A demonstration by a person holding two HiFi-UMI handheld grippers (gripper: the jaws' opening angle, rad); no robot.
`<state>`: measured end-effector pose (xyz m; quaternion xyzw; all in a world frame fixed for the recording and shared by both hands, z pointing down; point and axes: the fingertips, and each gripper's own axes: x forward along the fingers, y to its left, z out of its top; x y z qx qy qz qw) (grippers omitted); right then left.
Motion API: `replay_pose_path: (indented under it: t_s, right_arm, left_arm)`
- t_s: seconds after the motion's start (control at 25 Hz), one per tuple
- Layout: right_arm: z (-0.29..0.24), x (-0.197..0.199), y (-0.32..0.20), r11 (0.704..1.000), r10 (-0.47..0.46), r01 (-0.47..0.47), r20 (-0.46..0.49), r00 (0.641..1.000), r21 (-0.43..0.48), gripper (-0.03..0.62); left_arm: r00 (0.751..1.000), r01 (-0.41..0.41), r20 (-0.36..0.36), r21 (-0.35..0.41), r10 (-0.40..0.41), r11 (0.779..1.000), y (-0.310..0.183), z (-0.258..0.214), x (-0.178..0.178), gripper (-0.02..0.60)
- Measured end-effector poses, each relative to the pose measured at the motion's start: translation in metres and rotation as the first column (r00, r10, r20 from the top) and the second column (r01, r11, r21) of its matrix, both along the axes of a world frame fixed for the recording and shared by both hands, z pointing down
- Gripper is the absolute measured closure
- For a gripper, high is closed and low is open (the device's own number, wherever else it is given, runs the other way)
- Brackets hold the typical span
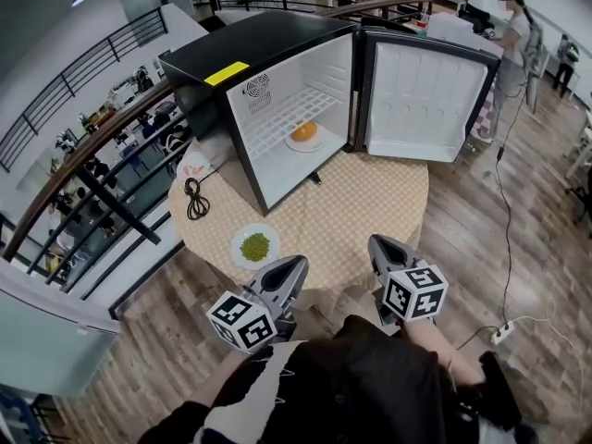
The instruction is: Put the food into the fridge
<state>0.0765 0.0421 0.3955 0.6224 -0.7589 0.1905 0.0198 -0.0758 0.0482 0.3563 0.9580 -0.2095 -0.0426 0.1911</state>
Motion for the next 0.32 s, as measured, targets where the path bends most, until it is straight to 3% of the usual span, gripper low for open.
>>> replay_pose_path:
  t_s: [0.32]
  right_arm:
    - [-0.0022,-0.0035,0.0030,1.000,0.006,-0.006,-0.008,1.000,0.004,0.579]
  left_arm:
    - [1.000,-0.003,-0.001,0.012,0.003,1.000,-0.0006,-0.0024,-0.0046,0.569]
